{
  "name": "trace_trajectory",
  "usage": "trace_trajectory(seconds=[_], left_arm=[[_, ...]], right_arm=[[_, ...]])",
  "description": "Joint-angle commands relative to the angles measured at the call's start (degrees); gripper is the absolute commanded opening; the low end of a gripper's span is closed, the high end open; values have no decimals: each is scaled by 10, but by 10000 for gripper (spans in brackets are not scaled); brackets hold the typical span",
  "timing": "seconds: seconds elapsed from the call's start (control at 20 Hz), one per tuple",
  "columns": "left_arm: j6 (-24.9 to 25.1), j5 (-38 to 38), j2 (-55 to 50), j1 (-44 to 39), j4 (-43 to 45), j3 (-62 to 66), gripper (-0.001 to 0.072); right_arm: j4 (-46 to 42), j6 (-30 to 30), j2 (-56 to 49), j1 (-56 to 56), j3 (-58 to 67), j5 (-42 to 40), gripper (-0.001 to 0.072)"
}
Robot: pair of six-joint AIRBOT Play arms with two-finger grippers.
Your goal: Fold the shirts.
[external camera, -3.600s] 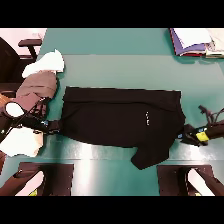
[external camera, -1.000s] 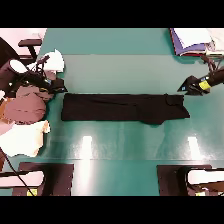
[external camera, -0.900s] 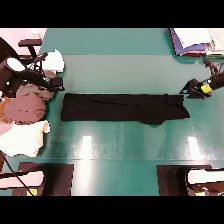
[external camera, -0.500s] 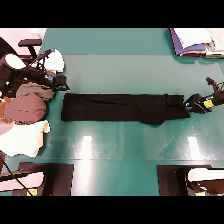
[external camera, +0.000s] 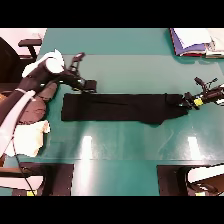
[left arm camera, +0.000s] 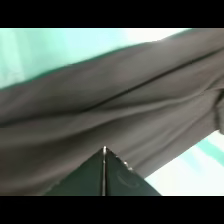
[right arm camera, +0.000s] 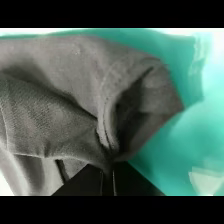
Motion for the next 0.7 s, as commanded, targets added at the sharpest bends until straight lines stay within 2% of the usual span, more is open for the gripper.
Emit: trace_trajectory(seconds=[0.0,0.2,0.4,0.65], left_arm=[[-7,15,-83,-64,-16,70,28],[-20,15,-178,-117,-19,153,29],[-33,9,-239,-145,-21,206,29],[-49,35,-251,-145,-19,210,29]], right_arm=[[66,-2,29,9,47,58,22],[170,25,115,47,111,60,22],[174,58,164,144,181,54,22],[174,90,166,249,262,34,22]])
